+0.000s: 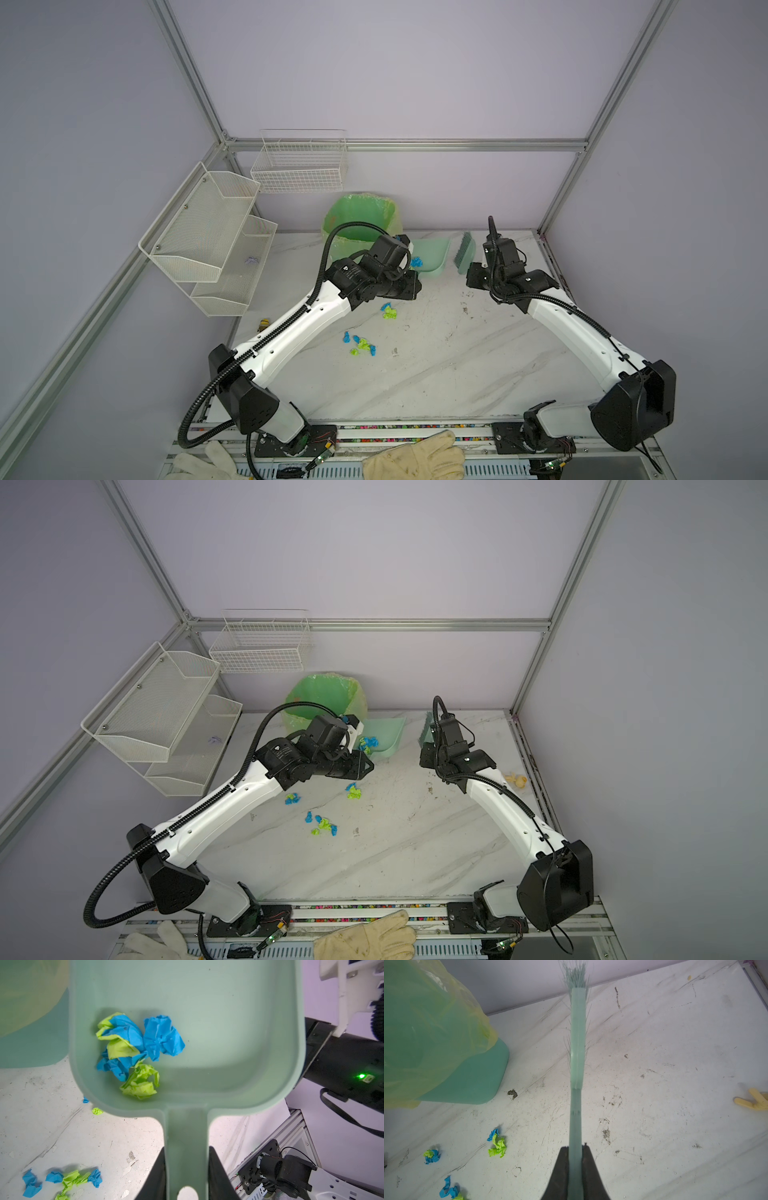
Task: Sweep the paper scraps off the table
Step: 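Lift the loaded dustpan toward the green bin while the right gripper raises the brush, then tip the dustpan over the green bin with the left gripper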
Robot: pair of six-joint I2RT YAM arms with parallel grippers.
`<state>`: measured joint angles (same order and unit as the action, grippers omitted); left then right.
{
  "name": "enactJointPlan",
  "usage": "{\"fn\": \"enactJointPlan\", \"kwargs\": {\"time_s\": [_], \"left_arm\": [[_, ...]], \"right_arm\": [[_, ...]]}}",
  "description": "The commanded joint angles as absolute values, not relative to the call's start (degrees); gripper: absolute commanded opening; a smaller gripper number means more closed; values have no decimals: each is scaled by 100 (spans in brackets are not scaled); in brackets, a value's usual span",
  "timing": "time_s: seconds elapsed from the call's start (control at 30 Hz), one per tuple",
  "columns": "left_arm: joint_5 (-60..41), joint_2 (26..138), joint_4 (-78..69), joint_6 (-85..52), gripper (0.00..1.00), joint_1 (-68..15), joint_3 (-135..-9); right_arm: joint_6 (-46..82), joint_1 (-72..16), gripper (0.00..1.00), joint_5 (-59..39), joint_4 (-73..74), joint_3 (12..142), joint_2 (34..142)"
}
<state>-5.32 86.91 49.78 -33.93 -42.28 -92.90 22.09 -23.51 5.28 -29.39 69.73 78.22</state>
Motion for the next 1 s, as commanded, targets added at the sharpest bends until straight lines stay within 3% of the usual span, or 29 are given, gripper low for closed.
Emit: {"fn": "enactJointPlan", "kwargs": {"time_s": [0.0, 0.63, 0.97], "left_arm": [[-681, 8267, 4564, -3511, 0, -4109, -9559], [-1567, 7761, 4186, -3865, 0, -3170, -9312], [-2640, 7909, 3829, -4222, 0, -2392, -9183]], "right_arm": [[2302, -2338, 0, 537, -2918, 7057, 7629], [2287, -2330, 0, 251, -2953, 7162, 7576], [2241, -2338, 0, 53, -2817, 7063, 7629]]}}
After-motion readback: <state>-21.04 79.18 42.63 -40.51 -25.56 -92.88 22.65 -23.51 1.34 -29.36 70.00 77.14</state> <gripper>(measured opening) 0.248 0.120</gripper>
